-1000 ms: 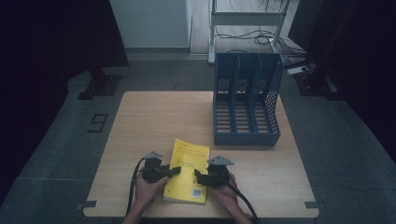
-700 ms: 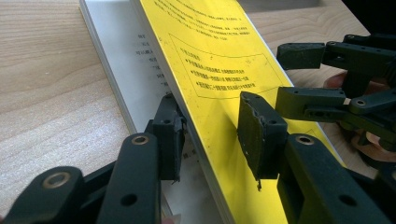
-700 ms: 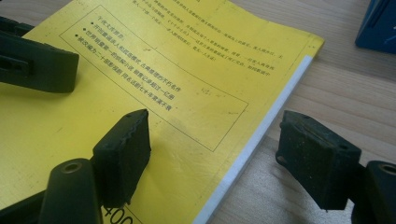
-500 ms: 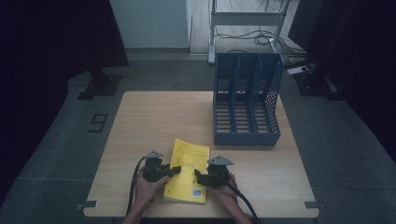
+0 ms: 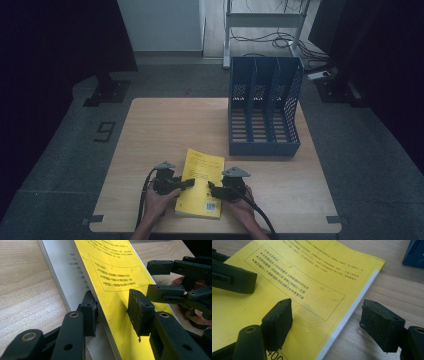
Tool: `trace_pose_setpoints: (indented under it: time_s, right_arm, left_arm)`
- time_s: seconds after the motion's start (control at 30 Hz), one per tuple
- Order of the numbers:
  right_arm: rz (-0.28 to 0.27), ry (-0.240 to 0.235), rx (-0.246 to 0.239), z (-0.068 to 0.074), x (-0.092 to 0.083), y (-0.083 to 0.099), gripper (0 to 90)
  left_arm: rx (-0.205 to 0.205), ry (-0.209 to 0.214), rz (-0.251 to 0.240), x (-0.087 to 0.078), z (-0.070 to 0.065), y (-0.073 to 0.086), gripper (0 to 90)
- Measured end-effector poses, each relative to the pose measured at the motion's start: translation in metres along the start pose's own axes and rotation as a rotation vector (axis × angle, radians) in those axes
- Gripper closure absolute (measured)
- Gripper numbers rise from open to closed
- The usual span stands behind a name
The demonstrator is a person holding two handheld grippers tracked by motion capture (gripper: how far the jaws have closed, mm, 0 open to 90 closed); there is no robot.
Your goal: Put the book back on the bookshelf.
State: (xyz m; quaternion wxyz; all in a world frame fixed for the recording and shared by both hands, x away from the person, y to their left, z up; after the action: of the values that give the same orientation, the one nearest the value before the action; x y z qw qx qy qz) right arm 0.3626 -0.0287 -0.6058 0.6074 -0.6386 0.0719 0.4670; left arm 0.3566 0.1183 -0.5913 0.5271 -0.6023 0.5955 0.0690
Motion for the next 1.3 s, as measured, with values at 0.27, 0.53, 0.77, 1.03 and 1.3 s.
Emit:
trace_pose_setpoints:
  time_s: [0.27, 0.53, 0.77, 1.03, 1.3]
  right_arm:
    - [0.000, 0.001, -0.001, 0.0001, 0.0000, 0.0000, 24.4]
    - [0.000, 0.001, 0.000, 0.0001, 0.0000, 0.0001, 24.4]
    - [-0.002, 0.005, -0.001, 0.0003, -0.0002, 0.0000, 24.4]
    - [-0.002, 0.005, -0.002, 0.0003, -0.0002, 0.0000, 24.4]
    - [-0.002, 0.005, -0.001, 0.0003, -0.0002, 0.0000, 24.4]
  left_arm:
    - [-0.026, 0.014, 0.011, 0.0025, 0.0007, 0.0007, 58.8]
    - [-0.055, 0.048, -0.017, -0.0022, -0.0016, -0.0032, 73.2]
    - [-0.074, 0.049, -0.018, -0.0032, -0.0032, -0.0037, 75.7]
    - [-0.087, 0.037, -0.011, -0.0011, -0.0017, -0.0029, 72.5]
    - [-0.107, 0.057, -0.011, -0.0011, -0.0008, -0.0027, 73.0]
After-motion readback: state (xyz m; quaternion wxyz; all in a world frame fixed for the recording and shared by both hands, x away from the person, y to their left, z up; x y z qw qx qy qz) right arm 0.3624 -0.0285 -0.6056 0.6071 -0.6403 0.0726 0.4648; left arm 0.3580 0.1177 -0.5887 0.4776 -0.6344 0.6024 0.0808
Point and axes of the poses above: each handheld gripper's, and its own axes: x roughly forward along the jaws, y roughly out of its underside, z roughly to its left, the point moved 9 cm from there along x, roughly forward along the jaws, and after that the axes turned 7 degrees about z, right-handed, at the moved point
